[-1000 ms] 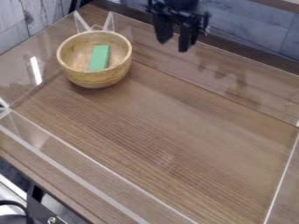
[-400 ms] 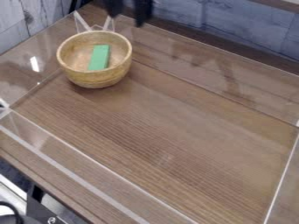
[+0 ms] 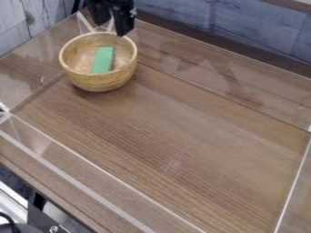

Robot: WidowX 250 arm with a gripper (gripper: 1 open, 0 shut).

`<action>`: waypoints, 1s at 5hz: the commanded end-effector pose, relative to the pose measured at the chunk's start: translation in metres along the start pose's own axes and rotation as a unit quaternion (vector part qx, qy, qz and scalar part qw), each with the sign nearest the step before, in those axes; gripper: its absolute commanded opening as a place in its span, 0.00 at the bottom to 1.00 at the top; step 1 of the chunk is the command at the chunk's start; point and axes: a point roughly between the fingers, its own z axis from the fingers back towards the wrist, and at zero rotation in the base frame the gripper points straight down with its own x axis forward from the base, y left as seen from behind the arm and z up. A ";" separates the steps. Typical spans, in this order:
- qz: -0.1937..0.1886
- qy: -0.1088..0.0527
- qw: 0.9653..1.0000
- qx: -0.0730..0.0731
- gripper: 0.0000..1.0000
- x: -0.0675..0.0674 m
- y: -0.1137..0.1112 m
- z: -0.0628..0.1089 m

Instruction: Put green stick into wooden bowl

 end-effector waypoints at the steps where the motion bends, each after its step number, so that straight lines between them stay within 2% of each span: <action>1: -0.013 -0.018 1.000 0.016 1.00 0.003 0.013 0.013; 3: -0.048 -0.004 0.999 0.010 1.00 -0.007 0.024 -0.035; 5: -0.042 -0.003 0.999 0.004 1.00 -0.014 0.033 -0.051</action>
